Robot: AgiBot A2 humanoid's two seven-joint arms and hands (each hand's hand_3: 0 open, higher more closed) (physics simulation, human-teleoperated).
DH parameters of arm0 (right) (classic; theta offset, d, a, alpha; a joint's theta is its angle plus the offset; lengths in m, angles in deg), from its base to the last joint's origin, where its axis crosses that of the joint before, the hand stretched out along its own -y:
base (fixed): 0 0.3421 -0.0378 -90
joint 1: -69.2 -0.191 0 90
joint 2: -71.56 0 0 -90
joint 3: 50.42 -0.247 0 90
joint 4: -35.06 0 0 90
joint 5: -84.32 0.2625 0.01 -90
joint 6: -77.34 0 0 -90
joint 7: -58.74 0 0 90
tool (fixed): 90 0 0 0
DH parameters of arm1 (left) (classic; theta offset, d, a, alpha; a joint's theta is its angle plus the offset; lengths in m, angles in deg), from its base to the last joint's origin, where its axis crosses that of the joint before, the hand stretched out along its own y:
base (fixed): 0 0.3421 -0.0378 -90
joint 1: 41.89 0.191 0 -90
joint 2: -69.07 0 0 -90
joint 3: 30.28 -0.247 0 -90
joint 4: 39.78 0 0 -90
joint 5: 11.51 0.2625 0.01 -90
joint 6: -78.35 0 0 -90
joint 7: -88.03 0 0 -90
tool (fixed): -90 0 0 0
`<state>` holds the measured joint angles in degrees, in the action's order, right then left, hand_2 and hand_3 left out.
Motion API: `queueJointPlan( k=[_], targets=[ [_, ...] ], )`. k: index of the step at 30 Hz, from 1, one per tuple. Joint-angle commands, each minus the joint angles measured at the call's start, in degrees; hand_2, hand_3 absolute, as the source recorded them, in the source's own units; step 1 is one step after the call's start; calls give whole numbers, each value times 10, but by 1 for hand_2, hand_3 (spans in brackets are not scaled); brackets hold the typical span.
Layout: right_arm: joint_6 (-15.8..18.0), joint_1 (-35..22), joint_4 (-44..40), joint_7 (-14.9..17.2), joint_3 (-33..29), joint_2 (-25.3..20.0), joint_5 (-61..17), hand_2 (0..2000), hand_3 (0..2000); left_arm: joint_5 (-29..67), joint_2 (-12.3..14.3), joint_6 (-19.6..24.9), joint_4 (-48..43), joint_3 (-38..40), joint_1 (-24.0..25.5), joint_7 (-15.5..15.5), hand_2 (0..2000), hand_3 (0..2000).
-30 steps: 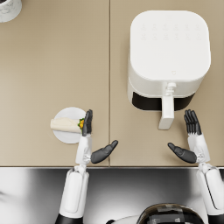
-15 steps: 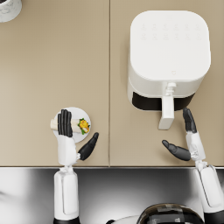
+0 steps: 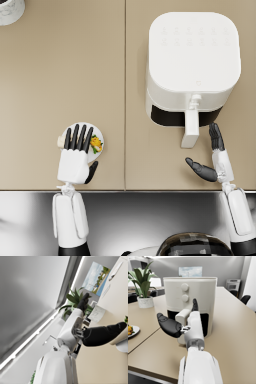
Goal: Pick up the chicken rolls and place it into the air fryer
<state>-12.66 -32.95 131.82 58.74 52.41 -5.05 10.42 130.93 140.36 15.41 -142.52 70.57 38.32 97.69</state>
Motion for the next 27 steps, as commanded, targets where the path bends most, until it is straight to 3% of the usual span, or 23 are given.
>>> queueJointPlan(
  k=[1, 11, 19, 27],
  targets=[
    [0, -5, -4, 0, -8, -4, 0, 0, 0, 26, -3, 2, 18, -6, -17, 0, 0, 0],
    [0, -5, -20, 0, -15, -16, 0, 0, 0, 251, -1, 5, 131, -43, -78, 2, 0, 0],
    [0, -13, -38, 0, -18, -28, 0, 0, 0, 273, 7, 2, 233, -70, -115, 2, 0, 0],
    [0, -22, -49, 0, -16, -39, 0, 0, 0, 275, 10, -40, 320, -89, -137, 1, 0, 0]
  ],
)
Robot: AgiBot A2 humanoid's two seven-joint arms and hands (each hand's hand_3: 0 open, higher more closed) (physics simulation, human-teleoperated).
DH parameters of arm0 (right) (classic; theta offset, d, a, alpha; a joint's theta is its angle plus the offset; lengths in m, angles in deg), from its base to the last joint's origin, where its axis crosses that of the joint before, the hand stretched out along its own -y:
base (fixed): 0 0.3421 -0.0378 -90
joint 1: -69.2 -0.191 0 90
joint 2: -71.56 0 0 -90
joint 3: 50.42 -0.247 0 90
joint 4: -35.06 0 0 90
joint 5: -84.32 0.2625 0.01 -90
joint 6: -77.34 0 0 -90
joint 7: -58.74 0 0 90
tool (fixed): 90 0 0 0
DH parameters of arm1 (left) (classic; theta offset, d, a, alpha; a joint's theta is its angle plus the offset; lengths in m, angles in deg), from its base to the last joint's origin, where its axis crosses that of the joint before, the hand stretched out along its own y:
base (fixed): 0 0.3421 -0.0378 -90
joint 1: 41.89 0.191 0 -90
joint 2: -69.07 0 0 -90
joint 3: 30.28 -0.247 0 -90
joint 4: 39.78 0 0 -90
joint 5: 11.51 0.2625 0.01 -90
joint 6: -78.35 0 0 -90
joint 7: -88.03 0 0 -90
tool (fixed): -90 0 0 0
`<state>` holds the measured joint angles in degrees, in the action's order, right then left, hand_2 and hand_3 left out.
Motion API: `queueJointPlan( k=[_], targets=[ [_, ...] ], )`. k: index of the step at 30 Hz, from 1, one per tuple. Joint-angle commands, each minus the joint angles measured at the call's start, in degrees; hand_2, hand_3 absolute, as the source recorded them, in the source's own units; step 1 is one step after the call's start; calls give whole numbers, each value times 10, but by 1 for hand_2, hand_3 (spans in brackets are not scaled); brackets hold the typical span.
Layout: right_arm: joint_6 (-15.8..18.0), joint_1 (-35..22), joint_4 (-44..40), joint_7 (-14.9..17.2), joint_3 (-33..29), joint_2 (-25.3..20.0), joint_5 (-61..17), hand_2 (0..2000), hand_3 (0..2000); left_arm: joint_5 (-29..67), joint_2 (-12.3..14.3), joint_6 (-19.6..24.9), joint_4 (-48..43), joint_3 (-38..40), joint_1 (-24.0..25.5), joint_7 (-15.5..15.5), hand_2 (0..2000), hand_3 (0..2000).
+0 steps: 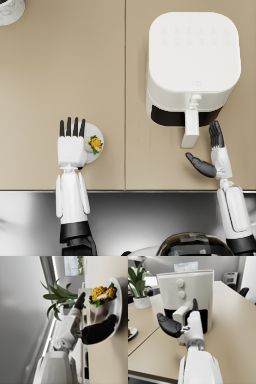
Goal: Pick up the chicken rolls and place it into the air fryer
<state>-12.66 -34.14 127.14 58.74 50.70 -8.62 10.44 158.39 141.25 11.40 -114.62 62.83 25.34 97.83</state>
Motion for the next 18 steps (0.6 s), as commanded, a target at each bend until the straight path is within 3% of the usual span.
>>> queueJointPlan(
  k=[1, 2, 3, 4, 8, 13, 18],
  targets=[
    [0, -12, -7, 0, 1, -5, 0, 0, 0, 0, 0, -8, 45, -16, -6, 0, 0, 0],
    [0, -13, -11, 0, 0, -7, 0, 0, 0, 0, -1, -16, 46, -23, -4, 0, 0, 0],
    [0, -14, -17, 0, 2, -8, 0, 0, 0, 0, -3, -22, 46, -25, -4, 1, 1361, 327],
    [0, -20, -37, 0, 4, -11, 0, 0, 0, 0, -4, -9, 41, -24, -5, 0, 2000, 653],
    [0, -39, -121, 0, 12, -21, 0, 0, 0, 0, -3, -43, -6, -27, -7, -29, 2000, 1960],
    [0, -65, -210, 0, 27, -35, 0, 0, 0, 0, 3, -50, -79, -32, -22, -54, 2000, 2000],
    [5, -87, -255, -1, 29, -46, 0, 0, 0, 0, 8, -177, -127, -37, -36, -88, 2000, 2000]
  ],
)
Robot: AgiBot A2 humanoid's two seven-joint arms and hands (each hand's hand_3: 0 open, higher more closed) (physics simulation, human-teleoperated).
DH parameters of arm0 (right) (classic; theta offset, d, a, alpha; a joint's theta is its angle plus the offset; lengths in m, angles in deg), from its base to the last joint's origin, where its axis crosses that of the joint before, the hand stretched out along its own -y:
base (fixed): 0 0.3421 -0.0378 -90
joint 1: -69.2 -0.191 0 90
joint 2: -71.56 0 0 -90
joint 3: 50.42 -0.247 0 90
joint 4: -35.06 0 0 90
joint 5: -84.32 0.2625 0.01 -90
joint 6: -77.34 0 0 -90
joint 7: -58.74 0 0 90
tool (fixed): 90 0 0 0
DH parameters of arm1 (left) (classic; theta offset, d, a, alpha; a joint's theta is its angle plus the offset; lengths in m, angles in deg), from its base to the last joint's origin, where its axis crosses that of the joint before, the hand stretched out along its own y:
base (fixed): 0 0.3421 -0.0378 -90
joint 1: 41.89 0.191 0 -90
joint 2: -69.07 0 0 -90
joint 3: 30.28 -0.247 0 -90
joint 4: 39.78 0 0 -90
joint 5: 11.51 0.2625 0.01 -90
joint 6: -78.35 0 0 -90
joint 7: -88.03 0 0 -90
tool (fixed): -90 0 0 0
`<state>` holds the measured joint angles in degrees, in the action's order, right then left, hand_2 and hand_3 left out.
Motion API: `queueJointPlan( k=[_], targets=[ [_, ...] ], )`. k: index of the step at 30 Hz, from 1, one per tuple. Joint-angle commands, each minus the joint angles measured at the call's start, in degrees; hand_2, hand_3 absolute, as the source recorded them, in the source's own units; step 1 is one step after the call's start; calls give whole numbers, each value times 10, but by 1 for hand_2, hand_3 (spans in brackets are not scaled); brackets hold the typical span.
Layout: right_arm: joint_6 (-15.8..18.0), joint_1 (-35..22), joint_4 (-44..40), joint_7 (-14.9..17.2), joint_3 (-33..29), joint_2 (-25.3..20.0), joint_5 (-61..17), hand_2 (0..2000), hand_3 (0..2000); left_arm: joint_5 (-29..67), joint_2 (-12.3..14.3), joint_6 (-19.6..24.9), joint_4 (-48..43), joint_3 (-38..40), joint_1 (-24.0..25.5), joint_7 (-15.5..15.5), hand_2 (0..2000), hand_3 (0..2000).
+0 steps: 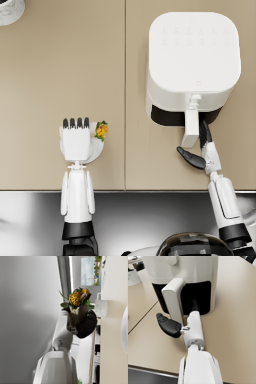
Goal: Pick up the chicken rolls and place it into the air fryer
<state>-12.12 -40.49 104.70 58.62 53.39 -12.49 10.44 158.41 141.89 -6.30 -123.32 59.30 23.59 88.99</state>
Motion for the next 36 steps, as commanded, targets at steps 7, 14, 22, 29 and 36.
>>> queueJointPlan(
  k=[7, 14, 22, 29, 36],
  targets=[
    [3, -44, -24, -2, 20, -26, 0, 0, 0, 0, 9, -35, -75, -12, -21, -9, 2000, 2000],
    [-44, -53, -13, 1, 20, -40, -1, 2000, 1307, 0, 13, -38, -71, -23, -11, -10, 2000, 2000],
    [-25, -18, 72, -1, 160, 27, -8, 2000, 2000, 0, 29, -38, -79, -84, -34, -10, 2000, 2000],
    [-90, -1, 173, 4, 265, 119, -5, 2000, 2000, 0, 53, -38, -85, -131, -68, -10, 2000, 2000],
    [-82, 30, 269, 2, 314, 155, -4, 2000, 2000, 0, 80, -38, -99, -172, -97, -10, 2000, 2000]
  ],
)
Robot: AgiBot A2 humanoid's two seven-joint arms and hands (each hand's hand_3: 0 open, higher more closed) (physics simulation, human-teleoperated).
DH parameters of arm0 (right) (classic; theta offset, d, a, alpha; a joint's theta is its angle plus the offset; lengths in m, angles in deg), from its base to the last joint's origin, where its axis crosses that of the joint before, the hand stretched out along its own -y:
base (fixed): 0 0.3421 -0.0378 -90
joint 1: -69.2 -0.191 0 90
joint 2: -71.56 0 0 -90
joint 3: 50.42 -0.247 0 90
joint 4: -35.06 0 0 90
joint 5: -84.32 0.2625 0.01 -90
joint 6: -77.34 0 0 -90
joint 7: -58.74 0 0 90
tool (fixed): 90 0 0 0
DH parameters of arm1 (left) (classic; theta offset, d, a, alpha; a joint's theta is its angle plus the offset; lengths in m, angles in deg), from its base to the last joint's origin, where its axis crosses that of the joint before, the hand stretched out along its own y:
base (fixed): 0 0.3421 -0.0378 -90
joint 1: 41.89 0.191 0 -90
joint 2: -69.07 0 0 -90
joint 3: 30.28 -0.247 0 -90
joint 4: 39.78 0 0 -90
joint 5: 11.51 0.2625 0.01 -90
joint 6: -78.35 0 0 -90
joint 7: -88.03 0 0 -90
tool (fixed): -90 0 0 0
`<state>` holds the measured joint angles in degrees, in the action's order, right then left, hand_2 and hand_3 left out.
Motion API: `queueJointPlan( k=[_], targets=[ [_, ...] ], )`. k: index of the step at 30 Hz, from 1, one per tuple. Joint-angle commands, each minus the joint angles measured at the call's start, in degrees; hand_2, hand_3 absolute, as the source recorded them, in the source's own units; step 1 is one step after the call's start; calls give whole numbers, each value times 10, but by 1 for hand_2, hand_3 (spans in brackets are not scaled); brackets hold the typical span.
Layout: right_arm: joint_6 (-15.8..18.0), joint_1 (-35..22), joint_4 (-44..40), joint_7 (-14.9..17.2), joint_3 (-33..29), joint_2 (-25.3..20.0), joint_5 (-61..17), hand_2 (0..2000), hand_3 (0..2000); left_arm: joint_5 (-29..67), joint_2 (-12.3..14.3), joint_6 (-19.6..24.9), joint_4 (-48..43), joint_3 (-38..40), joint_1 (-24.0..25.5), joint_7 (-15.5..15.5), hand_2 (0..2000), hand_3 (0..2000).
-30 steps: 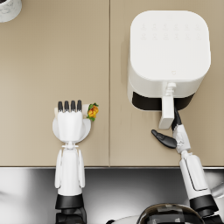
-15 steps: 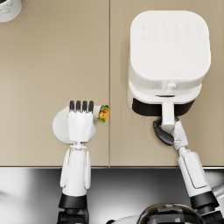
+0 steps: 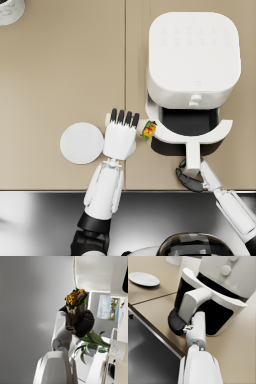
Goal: Pick up the chicken rolls and place it into the air fryer
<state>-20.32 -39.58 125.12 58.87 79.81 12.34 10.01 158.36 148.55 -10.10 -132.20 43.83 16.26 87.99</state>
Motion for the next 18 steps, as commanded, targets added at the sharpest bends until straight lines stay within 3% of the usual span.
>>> queueJointPlan(
  k=[1, 6, 18],
  targets=[
    [-1, 21, 69, 0, 57, -92, 0, 2000, 2000, 0, 18, 0, -6, -23, -29, 0, 2000, 2000],
    [-12, 26, 101, 0, 98, -93, 1, 2000, 2000, 0, 38, 0, 13, -39, -53, 0, 2000, 2000],
    [-35, 92, 150, 0, 97, -124, 1, 2000, 2000, 0, 79, 0, 41, -101, -91, 0, 2000, 2000]
  ],
)
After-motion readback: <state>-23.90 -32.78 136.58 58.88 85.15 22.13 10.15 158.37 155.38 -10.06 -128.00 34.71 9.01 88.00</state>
